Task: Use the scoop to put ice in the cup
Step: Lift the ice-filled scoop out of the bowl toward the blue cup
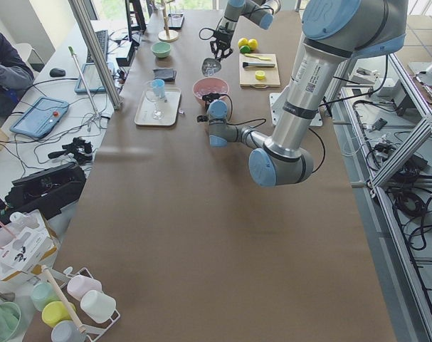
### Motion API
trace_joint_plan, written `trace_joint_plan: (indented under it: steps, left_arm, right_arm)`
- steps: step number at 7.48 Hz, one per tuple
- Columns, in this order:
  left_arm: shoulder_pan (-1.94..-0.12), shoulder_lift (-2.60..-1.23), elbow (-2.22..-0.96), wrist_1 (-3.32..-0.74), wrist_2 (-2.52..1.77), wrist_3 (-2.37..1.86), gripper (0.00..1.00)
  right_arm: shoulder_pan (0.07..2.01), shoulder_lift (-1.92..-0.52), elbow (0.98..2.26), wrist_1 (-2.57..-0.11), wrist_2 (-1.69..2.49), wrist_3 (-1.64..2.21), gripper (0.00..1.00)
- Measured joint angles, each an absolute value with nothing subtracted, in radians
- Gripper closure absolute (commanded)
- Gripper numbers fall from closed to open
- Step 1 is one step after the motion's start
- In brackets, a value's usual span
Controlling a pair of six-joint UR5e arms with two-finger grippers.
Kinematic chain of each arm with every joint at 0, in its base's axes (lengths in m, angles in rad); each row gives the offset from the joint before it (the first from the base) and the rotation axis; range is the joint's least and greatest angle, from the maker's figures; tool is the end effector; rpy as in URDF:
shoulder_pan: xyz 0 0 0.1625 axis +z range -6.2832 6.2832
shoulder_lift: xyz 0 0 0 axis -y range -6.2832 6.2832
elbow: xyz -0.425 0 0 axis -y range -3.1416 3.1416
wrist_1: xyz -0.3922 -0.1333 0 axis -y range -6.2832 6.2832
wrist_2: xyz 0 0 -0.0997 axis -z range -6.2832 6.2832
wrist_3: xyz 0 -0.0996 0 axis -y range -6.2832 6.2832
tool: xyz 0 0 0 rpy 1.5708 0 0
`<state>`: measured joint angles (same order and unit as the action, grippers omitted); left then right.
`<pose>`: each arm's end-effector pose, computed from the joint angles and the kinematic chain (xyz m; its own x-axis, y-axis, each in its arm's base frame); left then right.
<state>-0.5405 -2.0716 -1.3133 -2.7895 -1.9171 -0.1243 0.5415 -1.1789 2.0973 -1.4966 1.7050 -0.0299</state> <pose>0.5393 -0.4397 0.3519 0.2047 0.9657 -0.1598 -0.0682 0.1770 0.9819 -0.3988 -0.3799 0.2141 0.4006 -0.9150 0.0481 0.4805 0.2544 0.8393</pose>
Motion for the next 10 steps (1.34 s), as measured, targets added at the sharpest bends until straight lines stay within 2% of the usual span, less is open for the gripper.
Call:
trace_joint_plan:
  steps: [3,6,8,10]
  left_arm:
    - [-0.548,-2.068,-1.315,-2.79,-1.919,-0.124,0.02]
    - [-0.554,-2.064,-1.315,-2.791,-1.92,-0.124,0.02]
    - [-0.555,-2.063,-1.315,-2.791,-1.92,-0.124,0.02]
    - [-0.556,-2.063,-1.315,-2.79,-1.921,-0.124,0.02]
  right_arm:
    - [0.543,-1.204,2.074,-1.324,1.681,0.037,1.0]
    - [0.592,-1.163,2.002,-1.446,1.794,0.1,1.0]
    - [0.698,-1.079,1.892,-1.548,1.971,0.173,1.0]
    - [0.823,-0.963,1.723,-1.649,2.158,0.194,1.0]
